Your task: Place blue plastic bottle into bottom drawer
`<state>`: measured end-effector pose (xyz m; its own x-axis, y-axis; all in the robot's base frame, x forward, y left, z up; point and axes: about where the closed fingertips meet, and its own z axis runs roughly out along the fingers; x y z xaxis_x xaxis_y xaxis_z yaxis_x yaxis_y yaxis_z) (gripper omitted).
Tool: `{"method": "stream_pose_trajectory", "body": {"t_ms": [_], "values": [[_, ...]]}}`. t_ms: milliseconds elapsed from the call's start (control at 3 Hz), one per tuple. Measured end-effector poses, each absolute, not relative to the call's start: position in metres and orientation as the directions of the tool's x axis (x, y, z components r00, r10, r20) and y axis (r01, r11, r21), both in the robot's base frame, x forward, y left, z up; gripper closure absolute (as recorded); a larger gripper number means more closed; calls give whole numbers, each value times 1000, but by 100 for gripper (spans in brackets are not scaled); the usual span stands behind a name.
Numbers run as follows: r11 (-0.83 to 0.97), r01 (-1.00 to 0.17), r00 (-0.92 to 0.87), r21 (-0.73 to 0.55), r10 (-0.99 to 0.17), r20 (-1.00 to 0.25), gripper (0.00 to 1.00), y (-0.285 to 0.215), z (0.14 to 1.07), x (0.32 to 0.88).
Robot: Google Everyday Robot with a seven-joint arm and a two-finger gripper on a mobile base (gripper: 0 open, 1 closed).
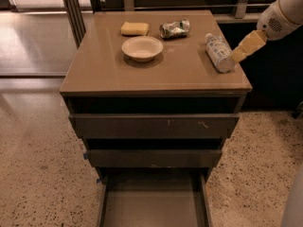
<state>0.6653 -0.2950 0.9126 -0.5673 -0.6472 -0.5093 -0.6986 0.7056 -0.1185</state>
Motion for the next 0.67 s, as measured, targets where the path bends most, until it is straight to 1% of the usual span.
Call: {"method": "stream_pose_trajectory", "body": {"t_ms": [333, 667], "values": [[706, -697, -562, -125, -646, -517, 0, -296, 913, 675], [753, -650, -585, -100, -580, -567, 0, -306, 911, 663]]}}
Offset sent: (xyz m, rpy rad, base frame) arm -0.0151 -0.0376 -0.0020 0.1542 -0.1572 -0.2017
